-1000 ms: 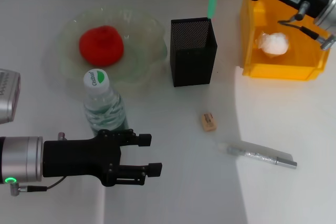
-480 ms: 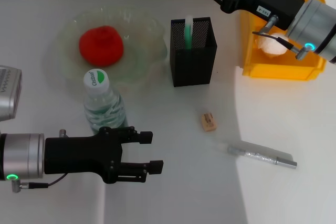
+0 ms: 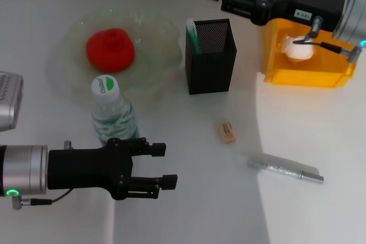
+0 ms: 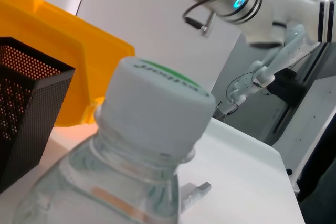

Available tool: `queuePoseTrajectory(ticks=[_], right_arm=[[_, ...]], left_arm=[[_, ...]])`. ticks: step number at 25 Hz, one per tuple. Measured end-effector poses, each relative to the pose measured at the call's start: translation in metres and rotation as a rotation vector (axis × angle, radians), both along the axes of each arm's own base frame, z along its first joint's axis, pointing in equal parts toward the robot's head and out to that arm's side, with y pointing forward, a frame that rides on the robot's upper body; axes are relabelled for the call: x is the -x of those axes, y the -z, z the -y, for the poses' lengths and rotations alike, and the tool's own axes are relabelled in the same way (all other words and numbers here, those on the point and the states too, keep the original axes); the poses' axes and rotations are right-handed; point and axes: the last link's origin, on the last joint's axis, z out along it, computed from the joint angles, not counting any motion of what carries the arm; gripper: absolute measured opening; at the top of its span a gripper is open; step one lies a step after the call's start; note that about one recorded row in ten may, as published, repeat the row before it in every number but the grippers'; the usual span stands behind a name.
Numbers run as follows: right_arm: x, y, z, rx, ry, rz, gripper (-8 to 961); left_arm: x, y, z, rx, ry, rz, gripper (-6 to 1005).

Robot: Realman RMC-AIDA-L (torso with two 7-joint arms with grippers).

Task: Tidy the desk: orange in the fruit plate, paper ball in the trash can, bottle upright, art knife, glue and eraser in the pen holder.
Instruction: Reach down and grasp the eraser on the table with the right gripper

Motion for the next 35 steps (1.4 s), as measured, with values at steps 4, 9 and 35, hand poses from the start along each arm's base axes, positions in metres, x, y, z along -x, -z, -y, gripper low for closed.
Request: queuePoseTrajectory(ticks=[4, 9, 35], right_arm=[[0.026, -0.028, 0.017, 0.129, -0.049, 0.262, 595], [0.056, -0.048, 0.038, 0.273, -0.076, 0.665, 594], [0.050, 0.071, 0.009, 0.461, -0.145, 1.297, 659]], left_arm=[[0.000, 0.000, 0.000, 0.000, 0.001, 0.000, 799], [0.000, 0.001, 0.000, -0.001, 0.007, -0.003, 798], [-0.002, 0.000, -0.001, -0.004, -0.003, 0.008, 799]])
